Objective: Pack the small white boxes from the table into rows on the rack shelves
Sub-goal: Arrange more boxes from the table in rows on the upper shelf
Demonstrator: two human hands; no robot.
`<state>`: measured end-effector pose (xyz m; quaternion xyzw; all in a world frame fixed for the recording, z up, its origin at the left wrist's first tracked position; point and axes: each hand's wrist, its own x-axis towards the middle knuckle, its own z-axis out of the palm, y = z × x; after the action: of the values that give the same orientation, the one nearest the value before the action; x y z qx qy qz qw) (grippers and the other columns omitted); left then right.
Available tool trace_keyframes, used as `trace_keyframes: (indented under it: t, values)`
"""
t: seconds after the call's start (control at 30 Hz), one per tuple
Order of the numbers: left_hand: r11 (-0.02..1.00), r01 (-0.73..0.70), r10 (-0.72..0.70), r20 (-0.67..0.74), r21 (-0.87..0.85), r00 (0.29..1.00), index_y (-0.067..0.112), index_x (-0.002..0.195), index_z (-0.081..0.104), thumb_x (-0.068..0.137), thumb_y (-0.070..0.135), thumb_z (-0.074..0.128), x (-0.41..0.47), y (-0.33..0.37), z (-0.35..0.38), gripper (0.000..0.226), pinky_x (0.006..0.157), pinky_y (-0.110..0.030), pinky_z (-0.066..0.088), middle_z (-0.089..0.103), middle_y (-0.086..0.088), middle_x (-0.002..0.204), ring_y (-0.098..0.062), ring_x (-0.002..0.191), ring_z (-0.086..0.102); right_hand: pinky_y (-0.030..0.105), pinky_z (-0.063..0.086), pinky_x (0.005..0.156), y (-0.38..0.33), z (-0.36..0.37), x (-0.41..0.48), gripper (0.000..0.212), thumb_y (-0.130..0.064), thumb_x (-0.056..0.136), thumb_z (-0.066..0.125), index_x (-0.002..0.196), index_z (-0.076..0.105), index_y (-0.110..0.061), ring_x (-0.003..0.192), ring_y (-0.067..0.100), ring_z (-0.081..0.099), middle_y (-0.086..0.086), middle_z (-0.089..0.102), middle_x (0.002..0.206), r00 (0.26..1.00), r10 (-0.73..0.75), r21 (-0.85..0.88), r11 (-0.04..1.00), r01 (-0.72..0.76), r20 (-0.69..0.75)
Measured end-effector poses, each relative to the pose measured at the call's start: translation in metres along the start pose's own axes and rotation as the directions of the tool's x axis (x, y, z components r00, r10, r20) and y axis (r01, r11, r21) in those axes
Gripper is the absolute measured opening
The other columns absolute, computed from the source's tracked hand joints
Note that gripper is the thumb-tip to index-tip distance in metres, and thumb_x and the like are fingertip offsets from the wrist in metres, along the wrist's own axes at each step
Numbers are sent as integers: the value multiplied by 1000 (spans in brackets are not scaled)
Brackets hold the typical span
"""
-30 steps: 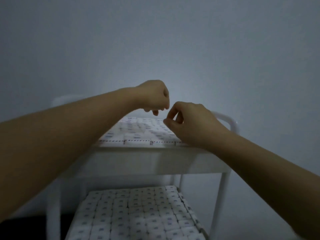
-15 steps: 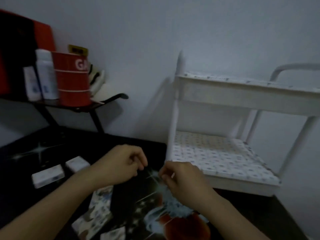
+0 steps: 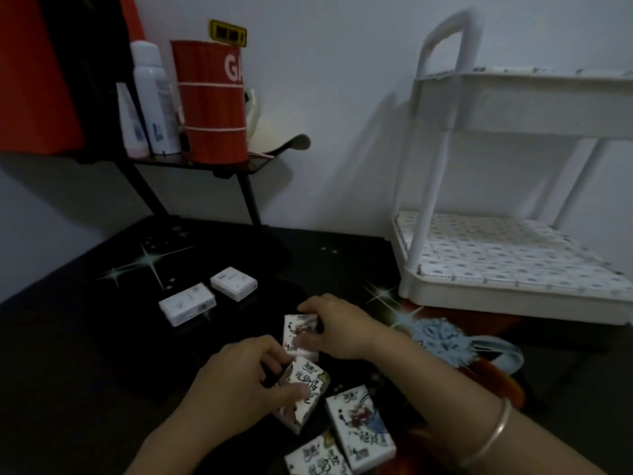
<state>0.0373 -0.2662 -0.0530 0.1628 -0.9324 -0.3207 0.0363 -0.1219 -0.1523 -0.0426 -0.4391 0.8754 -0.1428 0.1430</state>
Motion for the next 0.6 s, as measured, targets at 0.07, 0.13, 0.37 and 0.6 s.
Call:
trace_keyframes:
  t: [0.07, 0.13, 0.37, 0.6]
  values:
    - [1000, 11, -10, 43, -23, 999, 42, 92, 60, 47, 82, 65, 0, 2, 4, 60, 75, -23, 54, 64, 22, 85, 8, 78, 58, 32, 47, 99, 1, -6, 3, 70, -44, 80, 74, 139, 46, -19, 116, 17, 55, 1, 52, 130, 997, 57, 129, 990, -65, 59]
    - [997, 17, -14, 50, -69, 999, 41, 95, 60, 52, 75, 72, 2, 2, 5, 55, 75, -21, 53, 65, 19, 84, 7, 77, 59, 29, 51, 91, 2, -7, 3, 56, -37, 77, 79, 125, 57, -19, 103, 13, 61, -3, 62, 115, 995, 69, 255, 963, -85, 70]
    - [953, -8, 51, 132, -302, 990, 38, 98, 68, 72, 34, 83, 11, 8, 0, 30, 74, -23, 56, 69, 9, 93, -5, 82, 67, 39, 59, 82, 24, -17, -11, 33, -11, 82, 70, 109, 55, -23, 89, 17, 69, 1, 68, 99, 980, 175, 517, 850, -100, -98]
    - [885, -37, 127, 165, -464, 978, 30, 106, 64, 81, 21, 76, 28, 49, -4, 29, 64, -18, 55, 74, 10, 93, -7, 82, 71, 32, 61, 70, 65, -56, -56, 27, -12, 84, 73, 104, 57, -22, 80, 13, 72, 2, 70, 99, 958, 228, 628, 775, -70, -174]
